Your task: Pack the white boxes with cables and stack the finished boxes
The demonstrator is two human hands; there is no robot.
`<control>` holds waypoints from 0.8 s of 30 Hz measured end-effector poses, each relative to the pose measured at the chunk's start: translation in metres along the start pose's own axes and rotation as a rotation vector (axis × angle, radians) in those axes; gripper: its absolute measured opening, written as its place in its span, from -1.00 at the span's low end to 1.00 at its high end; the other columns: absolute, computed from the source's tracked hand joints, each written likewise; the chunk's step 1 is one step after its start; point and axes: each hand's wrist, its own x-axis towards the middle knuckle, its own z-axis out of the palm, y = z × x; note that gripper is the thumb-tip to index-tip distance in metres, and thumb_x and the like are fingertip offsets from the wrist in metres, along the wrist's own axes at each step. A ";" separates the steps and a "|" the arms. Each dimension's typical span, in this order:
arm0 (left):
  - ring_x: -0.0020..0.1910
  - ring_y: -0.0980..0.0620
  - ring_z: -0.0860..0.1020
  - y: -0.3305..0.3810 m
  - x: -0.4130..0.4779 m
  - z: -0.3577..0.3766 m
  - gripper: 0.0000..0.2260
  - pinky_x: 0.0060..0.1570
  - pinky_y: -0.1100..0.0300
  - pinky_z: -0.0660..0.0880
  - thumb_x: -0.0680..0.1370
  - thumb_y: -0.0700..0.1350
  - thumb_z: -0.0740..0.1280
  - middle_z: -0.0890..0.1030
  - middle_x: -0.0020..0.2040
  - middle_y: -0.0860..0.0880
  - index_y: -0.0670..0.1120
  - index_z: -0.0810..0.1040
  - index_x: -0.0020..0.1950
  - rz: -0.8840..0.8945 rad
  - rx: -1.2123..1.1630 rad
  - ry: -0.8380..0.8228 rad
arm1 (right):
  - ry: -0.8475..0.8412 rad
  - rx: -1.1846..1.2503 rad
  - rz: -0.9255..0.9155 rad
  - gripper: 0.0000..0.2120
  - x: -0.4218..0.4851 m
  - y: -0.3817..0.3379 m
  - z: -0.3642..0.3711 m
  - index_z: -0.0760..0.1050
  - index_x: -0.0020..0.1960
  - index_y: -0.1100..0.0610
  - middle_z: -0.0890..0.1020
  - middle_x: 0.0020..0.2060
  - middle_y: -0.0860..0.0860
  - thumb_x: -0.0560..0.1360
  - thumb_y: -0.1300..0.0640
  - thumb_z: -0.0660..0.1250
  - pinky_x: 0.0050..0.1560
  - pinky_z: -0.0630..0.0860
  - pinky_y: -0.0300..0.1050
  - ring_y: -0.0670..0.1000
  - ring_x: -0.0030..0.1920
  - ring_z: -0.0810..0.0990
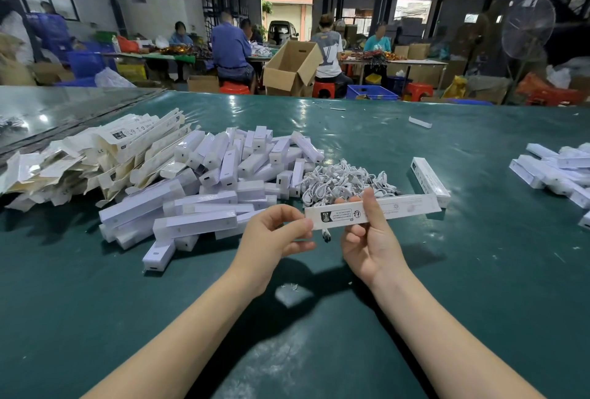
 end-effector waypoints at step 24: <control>0.02 0.08 0.48 -0.006 -0.012 0.016 -0.46 0.01 0.22 0.44 0.22 -0.13 0.41 0.41 0.11 0.04 0.01 0.21 0.09 0.072 0.486 0.155 | -0.055 -0.321 -0.276 -0.85 -0.011 0.024 0.012 0.46 -0.27 0.11 0.52 -0.56 -0.07 0.39 0.30 0.39 -0.59 0.36 -0.33 -0.12 -0.59 0.42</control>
